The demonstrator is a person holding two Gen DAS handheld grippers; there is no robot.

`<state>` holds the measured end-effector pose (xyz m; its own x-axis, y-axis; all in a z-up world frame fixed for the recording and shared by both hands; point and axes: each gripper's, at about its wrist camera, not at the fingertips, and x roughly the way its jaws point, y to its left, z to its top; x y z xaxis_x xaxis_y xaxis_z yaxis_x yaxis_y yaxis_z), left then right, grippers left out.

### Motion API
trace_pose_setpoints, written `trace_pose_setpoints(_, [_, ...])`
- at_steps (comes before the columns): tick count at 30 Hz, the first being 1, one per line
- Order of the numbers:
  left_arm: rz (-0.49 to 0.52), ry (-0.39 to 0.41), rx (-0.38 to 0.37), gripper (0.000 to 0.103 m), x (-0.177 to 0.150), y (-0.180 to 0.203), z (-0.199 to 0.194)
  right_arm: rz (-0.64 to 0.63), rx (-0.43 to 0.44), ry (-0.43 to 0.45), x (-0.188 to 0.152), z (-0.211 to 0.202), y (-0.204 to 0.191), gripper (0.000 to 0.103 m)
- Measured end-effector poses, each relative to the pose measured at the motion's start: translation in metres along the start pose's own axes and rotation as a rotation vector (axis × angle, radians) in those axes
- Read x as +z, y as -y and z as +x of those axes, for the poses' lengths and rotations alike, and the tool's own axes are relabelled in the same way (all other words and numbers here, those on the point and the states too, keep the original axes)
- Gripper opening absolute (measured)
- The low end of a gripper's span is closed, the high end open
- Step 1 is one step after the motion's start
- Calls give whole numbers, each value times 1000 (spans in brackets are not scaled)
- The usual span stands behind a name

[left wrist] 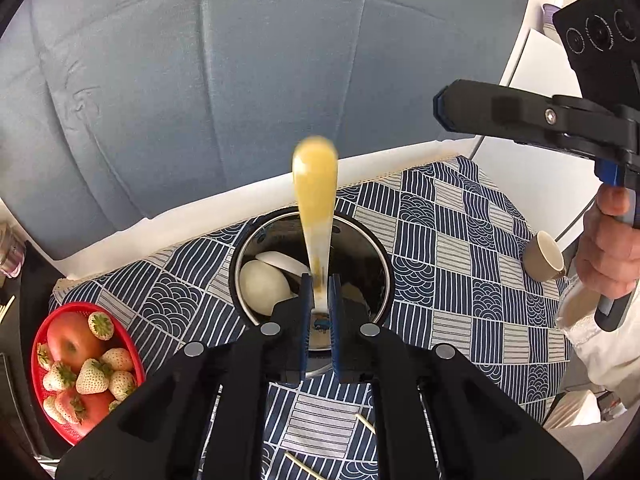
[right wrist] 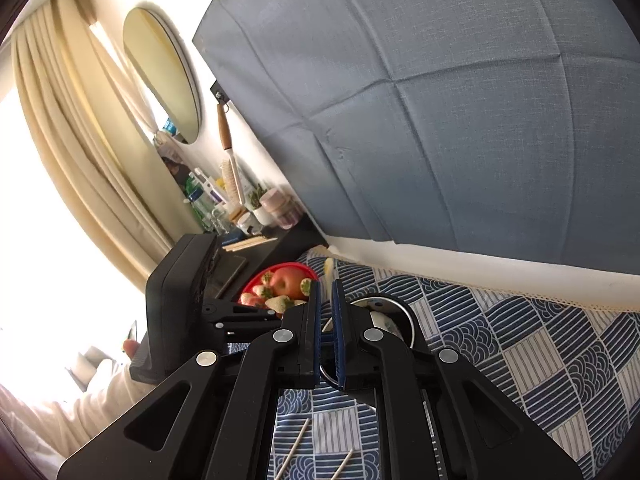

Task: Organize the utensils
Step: 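Lower the yellow-handled spoon into the black holder and open the left gripper, then move both tools back down toward the two wooden chopsticks on the cloth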

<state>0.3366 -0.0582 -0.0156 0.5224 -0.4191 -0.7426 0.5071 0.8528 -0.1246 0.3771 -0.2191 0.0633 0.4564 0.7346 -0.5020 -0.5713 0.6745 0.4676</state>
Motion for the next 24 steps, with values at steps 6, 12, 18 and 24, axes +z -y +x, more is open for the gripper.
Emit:
trace_pose_setpoints(6, [1,29,6,48,-7,-7,-25,-7,-50,45,-10,-10,-8,14])
trace_pose_setpoints(12, [-26,7,27,85,-29,-15,-43,-9,-109,55,-30,-20,-22,62])
trace_pose_setpoints(18, [-87,-23,34,97,-56,-27,-52,-9,-206,34,-54,-16,-39,82])
trace_pose_setpoints(24, [-111,-57,45,97,-76,-31,-49,16,-297,-44,-81,-7,-47,89])
